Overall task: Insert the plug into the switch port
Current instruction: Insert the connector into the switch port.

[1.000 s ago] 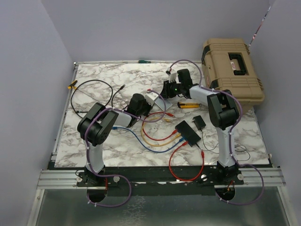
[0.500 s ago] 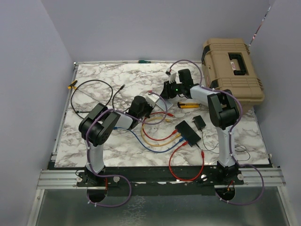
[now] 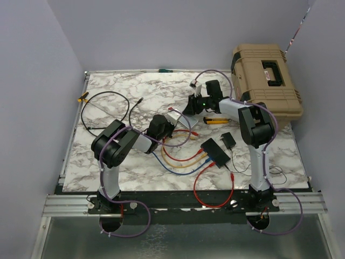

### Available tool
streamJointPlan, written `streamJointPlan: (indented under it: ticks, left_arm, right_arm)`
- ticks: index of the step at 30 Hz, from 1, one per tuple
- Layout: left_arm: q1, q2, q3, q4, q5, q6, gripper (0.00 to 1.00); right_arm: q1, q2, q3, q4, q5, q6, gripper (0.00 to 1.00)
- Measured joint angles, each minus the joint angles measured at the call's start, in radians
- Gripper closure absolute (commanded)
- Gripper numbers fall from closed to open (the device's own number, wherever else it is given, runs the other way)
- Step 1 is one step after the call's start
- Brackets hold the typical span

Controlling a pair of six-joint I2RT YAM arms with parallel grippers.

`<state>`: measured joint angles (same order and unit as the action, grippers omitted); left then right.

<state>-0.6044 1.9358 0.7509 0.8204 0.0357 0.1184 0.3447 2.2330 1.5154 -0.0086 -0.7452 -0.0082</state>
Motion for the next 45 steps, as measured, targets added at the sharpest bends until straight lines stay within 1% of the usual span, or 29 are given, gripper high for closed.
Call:
streamJointPlan:
  ticks: [4, 14, 24, 33, 37, 42, 45]
  left_arm:
    - [0.000, 0.001, 0.004, -0.004, 0.001, -0.015, 1.00]
    - [0.000, 0.010, 0.078, -0.112, 0.036, -0.033, 1.00]
    - [-0.009, 0.009, 0.089, -0.129, 0.041, -0.023, 1.00]
    - [-0.034, 0.005, 0.085, -0.127, 0.035, 0.006, 1.00]
    - [-0.040, 0.005, 0.085, -0.128, 0.003, 0.004, 1.00]
    - [-0.039, 0.005, 0.090, -0.136, -0.014, 0.002, 1.00]
    - [-0.034, 0.005, 0.109, -0.142, -0.014, 0.002, 1.00]
  right_arm:
    - [-0.006, 0.000, -0.014, 0.023, -0.027, -0.024, 0.65]
    - [-0.034, 0.000, -0.030, 0.045, -0.092, -0.108, 0.66]
    - [-0.048, 0.000, -0.010, -0.008, -0.177, -0.202, 0.66]
    - [-0.055, 0.005, 0.003, -0.020, -0.218, -0.228, 0.66]
    - [-0.056, 0.003, -0.015, 0.026, -0.204, -0.171, 0.63]
    - [-0.086, -0.049, -0.131, 0.147, -0.177, 0.021, 0.55]
    - [-0.109, -0.121, -0.192, 0.168, -0.165, 0.113, 0.53]
